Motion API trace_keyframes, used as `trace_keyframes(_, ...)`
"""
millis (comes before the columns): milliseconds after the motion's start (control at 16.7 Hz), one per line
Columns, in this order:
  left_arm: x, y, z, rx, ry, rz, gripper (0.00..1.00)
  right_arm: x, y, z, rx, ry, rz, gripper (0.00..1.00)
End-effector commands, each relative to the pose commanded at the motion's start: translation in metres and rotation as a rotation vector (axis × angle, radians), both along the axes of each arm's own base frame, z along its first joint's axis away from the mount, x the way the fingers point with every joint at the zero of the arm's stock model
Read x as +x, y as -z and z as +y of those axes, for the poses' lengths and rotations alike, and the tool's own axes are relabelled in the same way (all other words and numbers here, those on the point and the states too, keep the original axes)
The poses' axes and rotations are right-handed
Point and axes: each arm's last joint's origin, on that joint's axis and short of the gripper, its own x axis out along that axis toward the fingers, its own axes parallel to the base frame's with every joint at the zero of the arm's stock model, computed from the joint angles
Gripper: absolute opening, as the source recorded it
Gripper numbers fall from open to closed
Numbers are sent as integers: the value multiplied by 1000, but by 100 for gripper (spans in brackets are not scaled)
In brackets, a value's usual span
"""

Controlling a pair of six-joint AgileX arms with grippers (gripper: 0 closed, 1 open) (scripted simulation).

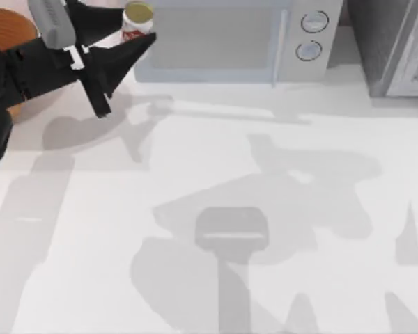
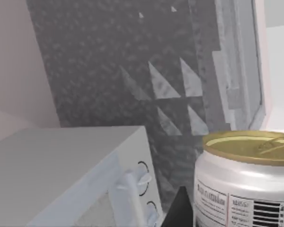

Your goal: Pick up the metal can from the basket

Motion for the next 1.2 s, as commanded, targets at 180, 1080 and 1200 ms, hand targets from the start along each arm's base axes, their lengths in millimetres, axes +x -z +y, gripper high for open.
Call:
trace_keyframes(180, 14, 30, -6, 19, 75, 26, 0, 0, 0, 0, 0, 0, 0, 100)
trace_keyframes(1080, 27, 182, -31, 72, 433, 217, 0, 0, 0, 0, 0, 0, 0, 100)
trace_keyframes(1200, 27, 182, -31, 72, 433, 217, 0, 0, 0, 0, 0, 0, 0, 100)
